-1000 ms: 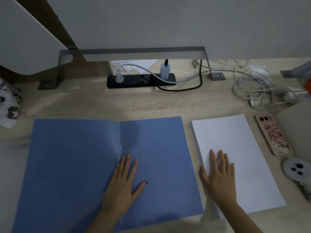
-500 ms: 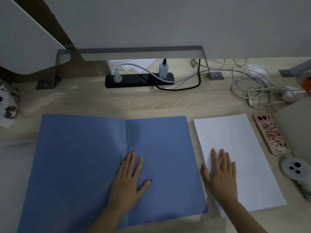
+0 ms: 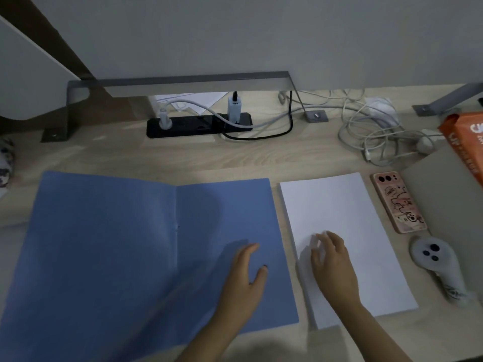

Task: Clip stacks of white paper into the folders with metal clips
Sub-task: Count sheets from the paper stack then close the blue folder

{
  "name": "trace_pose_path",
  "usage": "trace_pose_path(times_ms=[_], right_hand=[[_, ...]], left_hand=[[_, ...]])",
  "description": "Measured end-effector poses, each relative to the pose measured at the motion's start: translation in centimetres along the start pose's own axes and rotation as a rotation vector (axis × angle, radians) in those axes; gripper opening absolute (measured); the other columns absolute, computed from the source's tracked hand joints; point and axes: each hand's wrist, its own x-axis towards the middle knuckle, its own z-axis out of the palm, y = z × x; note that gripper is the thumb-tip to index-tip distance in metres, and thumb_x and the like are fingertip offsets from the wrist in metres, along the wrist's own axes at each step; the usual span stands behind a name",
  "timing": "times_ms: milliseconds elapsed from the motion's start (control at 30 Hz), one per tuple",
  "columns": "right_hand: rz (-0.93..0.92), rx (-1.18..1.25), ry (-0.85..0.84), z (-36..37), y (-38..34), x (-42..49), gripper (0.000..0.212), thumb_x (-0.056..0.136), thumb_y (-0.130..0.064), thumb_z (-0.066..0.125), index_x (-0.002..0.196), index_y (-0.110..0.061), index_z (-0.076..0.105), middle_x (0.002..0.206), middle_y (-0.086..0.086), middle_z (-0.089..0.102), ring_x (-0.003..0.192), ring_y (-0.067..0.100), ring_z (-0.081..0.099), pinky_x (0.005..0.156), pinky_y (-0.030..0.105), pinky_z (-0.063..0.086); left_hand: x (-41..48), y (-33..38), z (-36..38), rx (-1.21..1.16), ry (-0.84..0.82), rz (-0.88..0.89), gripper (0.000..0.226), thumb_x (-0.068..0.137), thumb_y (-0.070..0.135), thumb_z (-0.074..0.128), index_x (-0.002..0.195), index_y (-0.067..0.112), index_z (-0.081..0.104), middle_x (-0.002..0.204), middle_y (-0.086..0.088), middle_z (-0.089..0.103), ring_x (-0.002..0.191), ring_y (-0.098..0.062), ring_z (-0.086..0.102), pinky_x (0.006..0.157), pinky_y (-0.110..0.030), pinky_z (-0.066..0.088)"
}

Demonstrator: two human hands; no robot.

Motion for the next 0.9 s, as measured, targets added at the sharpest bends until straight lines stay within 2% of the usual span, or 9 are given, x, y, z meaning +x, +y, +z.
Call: trace_pose_path(times_ms=[167,233,300,367,467,633,733,833,900], right_hand=[[-0.053,-0.004,-0.021,0.2,1.4,0.3,0.032,0.088,-0.006,0.054,0.120,-0.002,0.058,0.129,0.016,0.055,0.115,0.031,0.057,0.093,0.039,0.048],[-0.059,0.017,-0.035,0.3,1.5,0.3,0.032,0.088,-0.005,0.054,0.120,-0.002,0.058,0.129,0.017,0.056,0.114,0.032,0.057,0.094,0.038,0.048],[-0.072,0.026,-0.044,0.2,1.6,0.5,0.033,0.088,-0.005,0.053,0.121,-0.001,0.056,0.130,0.017,0.055,0.115,0.032,0.056,0.094,0.038,0.048],[-0.093,0.031,-0.061,-0.1,1.6,0.5,0.034,0.088,-0.005,0.054,0.122,-0.001,0.056,0.130,0.018,0.054,0.114,0.032,0.056,0.092,0.036,0.048],[-0.118,0.038,-0.086,-0.5,1.6,0.6,0.032,0.087,-0.003,0.054,0.119,0.000,0.057,0.128,0.020,0.054,0.108,0.033,0.058,0.086,0.032,0.048],[-0.122,0.074,-0.126,-1.2,1.4,0.7,0.033,0.091,-0.009,0.051,0.123,-0.002,0.054,0.134,0.018,0.049,0.113,0.032,0.055,0.085,0.025,0.042],[-0.083,0.114,-0.166,-1.7,1.2,0.8,0.039,0.093,-0.024,0.049,0.129,-0.007,0.049,0.140,0.012,0.044,0.122,0.027,0.049,0.095,0.026,0.041],[-0.026,0.178,-0.197,-2.4,1.0,1.2,0.044,0.091,-0.035,0.050,0.130,-0.014,0.047,0.138,0.007,0.045,0.120,0.021,0.051,0.094,0.024,0.041],[0.025,0.241,-0.215,-2.8,1.1,1.3,0.045,0.089,-0.038,0.052,0.129,-0.018,0.048,0.137,0.004,0.047,0.120,0.020,0.051,0.096,0.028,0.044]], left_hand=[[2.2,4.4,5.9,-0.302,-0.197,-0.345,0.036,0.095,0.015,0.044,0.130,0.021,0.039,0.123,0.008,0.042,0.109,-0.003,0.041,0.088,-0.018,0.033],[3.1,5.4,7.0,-0.317,-0.151,-0.439,0.009,0.093,0.010,0.041,0.100,0.015,0.045,0.091,0.004,0.045,0.079,-0.007,0.043,0.067,-0.017,0.035],[4.2,5.6,7.6,-0.291,-0.048,-0.498,0.020,0.089,0.004,0.036,0.072,0.014,0.037,0.069,0.000,0.037,0.061,-0.011,0.034,0.054,-0.022,0.028],[5.4,5.4,8.1,-0.259,-0.003,-0.568,0.026,0.088,0.001,0.034,0.065,0.012,0.035,0.070,-0.006,0.043,0.063,-0.016,0.038,0.058,-0.025,0.032],[6.5,4.8,8.6,-0.303,0.047,-0.659,0.017,0.088,0.005,0.038,0.073,0.006,0.043,0.083,-0.013,0.049,0.079,-0.022,0.046,0.072,-0.030,0.037],[6.9,5.8,8.5,-0.273,0.019,-0.677,0.027,0.088,0.001,0.036,0.061,0.003,0.039,0.061,-0.006,0.034,0.057,-0.016,0.032,0.070,-0.029,0.035],[6.3,5.9,8.7,-0.288,0.027,-0.629,0.016,0.086,0.002,0.036,0.083,-0.004,0.050,0.066,-0.007,0.040,0.061,-0.016,0.038,0.063,-0.027,0.038],[4.9,5.5,9.1,-0.425,0.017,-0.513,0.018,0.093,0.012,0.037,0.100,0.011,0.053,0.097,-0.014,0.060,0.086,-0.018,0.056,0.082,-0.034,0.051],[4.0,5.2,9.3,-0.494,0.005,-0.442,0.018,0.097,0.017,0.039,0.110,0.013,0.051,0.102,-0.008,0.060,0.093,-0.017,0.058,0.085,-0.031,0.051]])
